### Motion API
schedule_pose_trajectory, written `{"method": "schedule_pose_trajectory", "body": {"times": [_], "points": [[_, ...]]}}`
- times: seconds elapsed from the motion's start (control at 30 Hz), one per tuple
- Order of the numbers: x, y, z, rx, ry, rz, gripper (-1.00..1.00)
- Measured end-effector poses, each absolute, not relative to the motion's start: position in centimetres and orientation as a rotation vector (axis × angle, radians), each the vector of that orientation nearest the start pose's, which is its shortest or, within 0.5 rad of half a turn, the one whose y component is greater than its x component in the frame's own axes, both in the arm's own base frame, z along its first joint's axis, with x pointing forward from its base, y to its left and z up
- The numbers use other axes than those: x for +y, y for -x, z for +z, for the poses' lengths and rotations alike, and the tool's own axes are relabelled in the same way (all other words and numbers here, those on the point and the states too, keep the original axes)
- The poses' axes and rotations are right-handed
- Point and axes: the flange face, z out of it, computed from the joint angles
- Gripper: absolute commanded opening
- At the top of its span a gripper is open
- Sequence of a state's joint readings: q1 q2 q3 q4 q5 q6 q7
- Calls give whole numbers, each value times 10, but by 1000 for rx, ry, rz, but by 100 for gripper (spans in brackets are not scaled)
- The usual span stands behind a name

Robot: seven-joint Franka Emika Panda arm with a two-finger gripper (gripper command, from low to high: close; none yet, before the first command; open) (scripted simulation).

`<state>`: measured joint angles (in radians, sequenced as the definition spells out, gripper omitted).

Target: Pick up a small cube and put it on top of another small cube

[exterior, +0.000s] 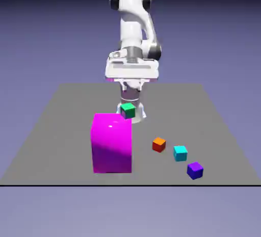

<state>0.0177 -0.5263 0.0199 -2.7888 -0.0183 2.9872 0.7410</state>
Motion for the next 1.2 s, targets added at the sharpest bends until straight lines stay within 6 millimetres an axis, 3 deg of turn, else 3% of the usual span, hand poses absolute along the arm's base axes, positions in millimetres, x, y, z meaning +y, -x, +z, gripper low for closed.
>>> {"method": "schedule_pose_trajectory", "body": {"times": [0.17, 0.37, 0.5, 0.77, 0.87, 0.97, 1.0, 1.07, 1.17, 1.2], "points": [[64, -420, 383, 757, 2876, -631, 0], [118, -424, 306, 517, 3184, -191, 0], [151, -414, 257, 325, 3343, 116, 0], [207, -373, 171, -138, 3535, 736, 0], [216, -364, 157, -233, 3551, 848, 0], [194, -348, 107, -232, 3552, 847, 0], [191, -344, 99, -233, 3551, 848, -100], [191, -344, 99, -232, 3550, 849, -100], [213, -362, 149, -230, 3550, 850, -100], [219, -360, 156, -268, 3534, 897, -100]]}}
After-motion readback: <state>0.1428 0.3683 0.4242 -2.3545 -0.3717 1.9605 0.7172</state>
